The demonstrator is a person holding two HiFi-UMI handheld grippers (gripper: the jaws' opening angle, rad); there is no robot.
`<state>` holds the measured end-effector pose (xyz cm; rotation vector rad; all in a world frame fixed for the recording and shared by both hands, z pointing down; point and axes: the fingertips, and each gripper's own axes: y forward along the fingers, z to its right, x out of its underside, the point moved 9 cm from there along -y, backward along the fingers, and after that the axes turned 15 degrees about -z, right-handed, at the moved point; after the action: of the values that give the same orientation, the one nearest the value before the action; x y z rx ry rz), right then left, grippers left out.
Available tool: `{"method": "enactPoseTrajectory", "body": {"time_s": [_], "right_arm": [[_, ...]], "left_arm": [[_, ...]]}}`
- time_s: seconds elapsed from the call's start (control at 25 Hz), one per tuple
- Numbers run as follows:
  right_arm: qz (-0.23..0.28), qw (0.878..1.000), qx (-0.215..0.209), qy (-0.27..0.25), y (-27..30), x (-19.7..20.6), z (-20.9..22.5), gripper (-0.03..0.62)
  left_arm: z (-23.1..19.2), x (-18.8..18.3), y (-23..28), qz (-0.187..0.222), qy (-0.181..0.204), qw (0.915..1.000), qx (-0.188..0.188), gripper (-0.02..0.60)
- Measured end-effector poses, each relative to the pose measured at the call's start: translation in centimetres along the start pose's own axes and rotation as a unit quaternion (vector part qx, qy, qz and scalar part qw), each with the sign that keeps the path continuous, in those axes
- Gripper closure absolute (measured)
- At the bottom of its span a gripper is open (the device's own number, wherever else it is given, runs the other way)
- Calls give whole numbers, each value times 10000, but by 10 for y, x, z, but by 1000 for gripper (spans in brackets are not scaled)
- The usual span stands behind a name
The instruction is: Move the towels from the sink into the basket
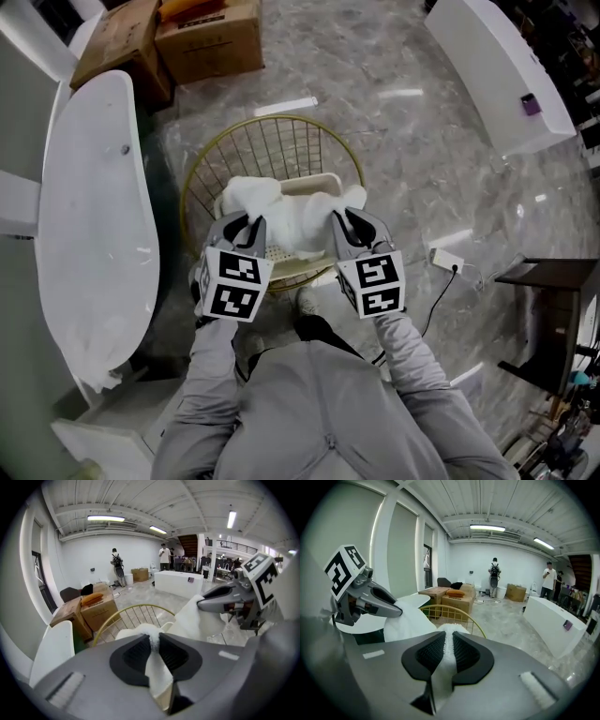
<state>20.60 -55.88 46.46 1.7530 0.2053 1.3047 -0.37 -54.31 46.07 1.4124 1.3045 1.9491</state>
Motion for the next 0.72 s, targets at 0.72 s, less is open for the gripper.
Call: {"method": "enactPoseTrajectory", "body": {"time_s": [0.72], "right_arm": [[-1866,9700,-1477,-497,147,72,-44,549]], "left_arm": [[4,67,114,-1420,-565,9869,524,437]]}}
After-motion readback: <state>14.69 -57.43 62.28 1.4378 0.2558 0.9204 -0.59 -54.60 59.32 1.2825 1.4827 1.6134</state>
